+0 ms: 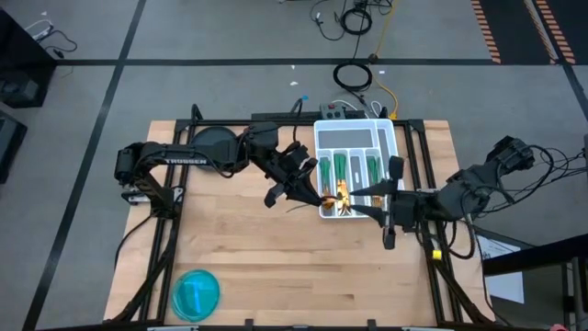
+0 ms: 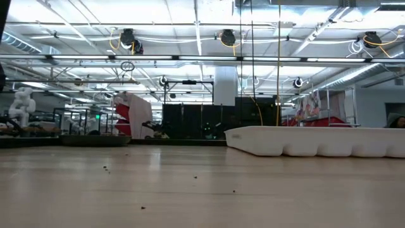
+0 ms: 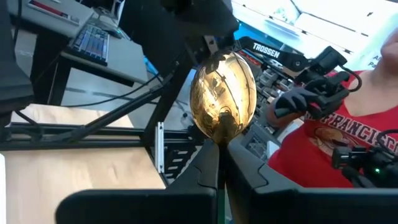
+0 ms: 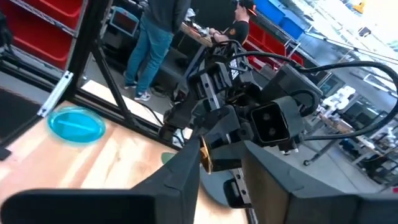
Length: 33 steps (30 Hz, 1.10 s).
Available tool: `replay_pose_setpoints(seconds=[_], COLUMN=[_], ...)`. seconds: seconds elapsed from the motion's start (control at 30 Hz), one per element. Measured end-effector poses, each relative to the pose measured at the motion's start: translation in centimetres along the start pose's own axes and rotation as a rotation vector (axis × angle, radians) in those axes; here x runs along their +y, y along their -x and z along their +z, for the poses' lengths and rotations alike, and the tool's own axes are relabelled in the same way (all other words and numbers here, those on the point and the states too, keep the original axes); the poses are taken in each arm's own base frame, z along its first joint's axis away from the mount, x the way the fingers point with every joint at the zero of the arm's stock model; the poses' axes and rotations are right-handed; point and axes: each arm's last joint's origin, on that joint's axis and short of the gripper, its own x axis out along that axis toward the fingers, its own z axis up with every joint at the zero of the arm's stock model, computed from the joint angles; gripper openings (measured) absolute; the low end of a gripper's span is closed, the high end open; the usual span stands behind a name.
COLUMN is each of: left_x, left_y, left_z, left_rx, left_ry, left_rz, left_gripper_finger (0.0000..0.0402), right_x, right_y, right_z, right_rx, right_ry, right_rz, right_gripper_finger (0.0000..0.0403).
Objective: Sort silverware
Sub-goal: Put the green spoon on the silverware tray with the other green spoons
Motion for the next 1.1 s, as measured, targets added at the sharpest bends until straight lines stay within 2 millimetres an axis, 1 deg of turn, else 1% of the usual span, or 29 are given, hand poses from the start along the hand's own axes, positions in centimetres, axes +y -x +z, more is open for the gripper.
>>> replay_pose_setpoints(seconds=[0.2, 0.33, 0.43, 0.57, 0.8, 0.93, 1.1], left_x=[0.0, 0.0, -0.1, -0.2, -0.2, -0.2, -0.2], left_y=[0.0, 0.0, -0.1, -0.2, -0.2, -0.2, -0.2], left_z=[0.1, 0.1, 0.1, 0.0, 0.0, 0.0, 0.0], left_rx=[-0.012, -0.012, -0.011, -0.010, -0.010, -0.010, -0.009], left_ry=[-0.010, -0.011, -0.012, -0.014, -0.013, -0.016, -0.017], left_rz=[0.006, 0.005, 0.003, 0.001, 0.001, 0.001, 0.000], left_gripper_finger=[0.0010, 0.0010, 0.0010, 0.0010, 0.0010, 0.0010, 0.0010], right_x=[0.2, 0.1, -0.2, -0.5, -1.1, -1.3, -1.1], right_y=[-1.5, -2.3, -2.6, -2.9, -3.3, -3.6, -4.6], right_z=[-0.4, -0.7, -0.9, -1.0, -1.3, -1.4, -2.0], right_rx=[0.007, 0.027, 0.028, 0.015, 0.028, 0.014, 0.052], right_ry=[0.015, 0.006, 0.004, -0.009, -0.013, -0.018, -0.011], right_rz=[0.027, 0.017, 0.022, 0.045, 0.024, 0.067, 0.072], right_gripper_finger=[0.0140, 0.0143, 0.0142, 0.0138, 0.0126, 0.0111, 0.0086])
